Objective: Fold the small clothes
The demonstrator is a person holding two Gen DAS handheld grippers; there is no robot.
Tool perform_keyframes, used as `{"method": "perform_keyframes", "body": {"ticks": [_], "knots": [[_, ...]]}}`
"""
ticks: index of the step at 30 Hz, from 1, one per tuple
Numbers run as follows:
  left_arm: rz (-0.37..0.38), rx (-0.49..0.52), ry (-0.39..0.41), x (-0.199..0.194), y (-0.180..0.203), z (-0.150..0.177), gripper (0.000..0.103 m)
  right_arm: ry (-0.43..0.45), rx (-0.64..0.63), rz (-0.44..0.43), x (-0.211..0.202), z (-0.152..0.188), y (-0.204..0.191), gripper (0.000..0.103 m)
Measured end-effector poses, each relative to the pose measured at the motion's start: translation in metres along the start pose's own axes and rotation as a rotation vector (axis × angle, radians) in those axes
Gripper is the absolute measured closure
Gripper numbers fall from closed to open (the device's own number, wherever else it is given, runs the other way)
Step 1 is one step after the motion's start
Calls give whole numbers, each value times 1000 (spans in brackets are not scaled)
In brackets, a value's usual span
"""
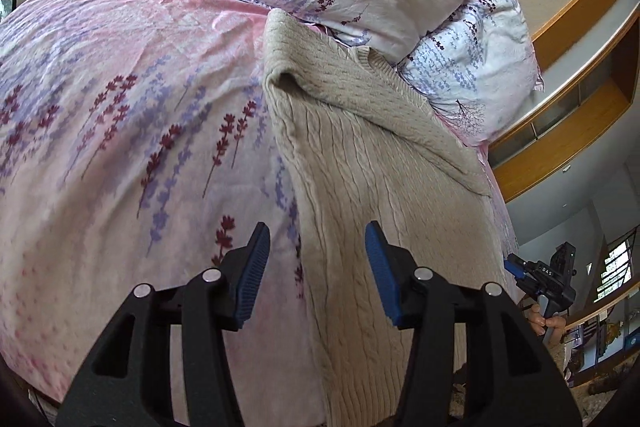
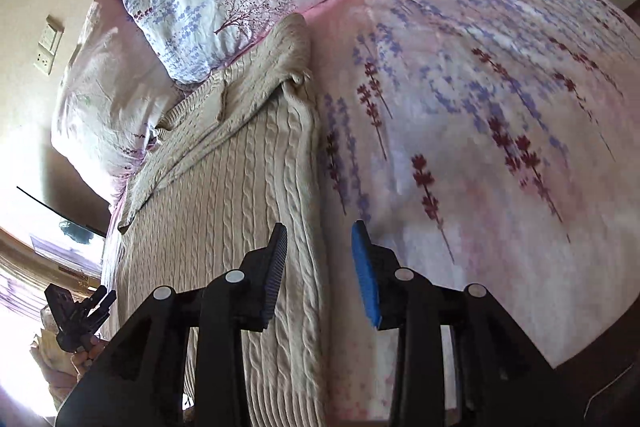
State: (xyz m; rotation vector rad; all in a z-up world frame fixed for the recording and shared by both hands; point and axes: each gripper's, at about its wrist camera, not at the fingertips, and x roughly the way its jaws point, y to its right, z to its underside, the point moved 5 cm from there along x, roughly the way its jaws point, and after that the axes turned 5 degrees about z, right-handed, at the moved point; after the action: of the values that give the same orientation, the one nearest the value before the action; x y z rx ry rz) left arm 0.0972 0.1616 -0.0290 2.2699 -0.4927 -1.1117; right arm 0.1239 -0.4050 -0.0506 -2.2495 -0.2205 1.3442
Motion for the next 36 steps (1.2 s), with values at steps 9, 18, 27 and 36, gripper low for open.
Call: {"method": "perform_keyframes", "body": {"ticks": [9, 18, 27, 36], "knots": [[65, -7, -48, 2, 15, 41, 59, -55, -2, -118, -13, 39, 0, 67], [167, -70, -89, -2, 24, 79, 79, -108, -64, -264, -16, 75, -18, 71], [139, -50, -116, 0, 30, 86, 96, -66, -164, -244, -20, 82, -33, 94], [95, 47, 52, -27, 41, 39, 97, 207, -239, -253, -59, 42, -59, 95]]}}
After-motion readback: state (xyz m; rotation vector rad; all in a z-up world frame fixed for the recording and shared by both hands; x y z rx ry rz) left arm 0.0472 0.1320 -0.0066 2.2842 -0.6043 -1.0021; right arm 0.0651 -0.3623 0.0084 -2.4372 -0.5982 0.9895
